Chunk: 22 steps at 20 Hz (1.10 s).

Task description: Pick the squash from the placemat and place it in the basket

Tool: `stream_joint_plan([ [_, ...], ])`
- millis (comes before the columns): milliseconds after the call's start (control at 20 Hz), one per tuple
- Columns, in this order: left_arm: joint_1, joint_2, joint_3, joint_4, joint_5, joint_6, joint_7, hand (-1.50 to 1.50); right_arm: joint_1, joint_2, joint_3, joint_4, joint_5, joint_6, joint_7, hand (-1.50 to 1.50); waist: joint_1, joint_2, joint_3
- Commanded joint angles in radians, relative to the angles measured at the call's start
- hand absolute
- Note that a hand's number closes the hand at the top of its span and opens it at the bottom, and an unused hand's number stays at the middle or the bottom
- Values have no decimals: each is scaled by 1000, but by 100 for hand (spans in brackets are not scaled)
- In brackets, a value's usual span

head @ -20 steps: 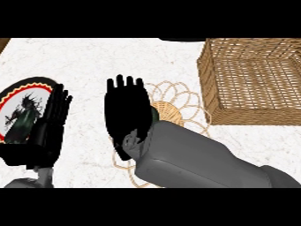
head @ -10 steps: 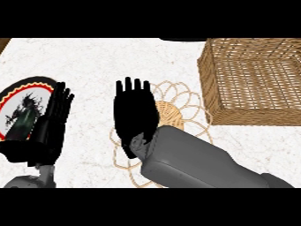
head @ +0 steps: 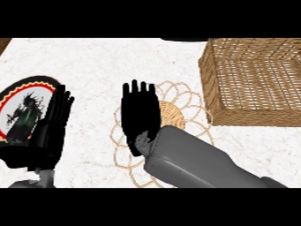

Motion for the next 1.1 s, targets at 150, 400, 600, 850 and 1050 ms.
stream_joint_plan([
  [150, -31, -1, 54, 28, 16, -36, -1, 0, 21, 15, 48, 44, -1, -14, 108, -150, 4, 1, 0],
  [400, -16, -34, 21, 5, -34, -14, 8, 0, 57, 15, 43, 20, 13, -6, 107, -150, 0, 0, 0],
  [600, 7, -35, 27, -13, -47, -23, 24, 0, 66, 15, -36, 70, 56, 23, 6, -150, -2, 1, 0],
  [850, 20, -34, 38, -48, -49, -46, 34, 0, 83, 15, 28, 77, 33, -47, 39, -150, 4, 0, 0],
  [1050, -42, -71, 48, 26, -59, -47, 22, 0, 101, 15, 39, 96, 54, -66, 33, -150, -1, 2, 0],
])
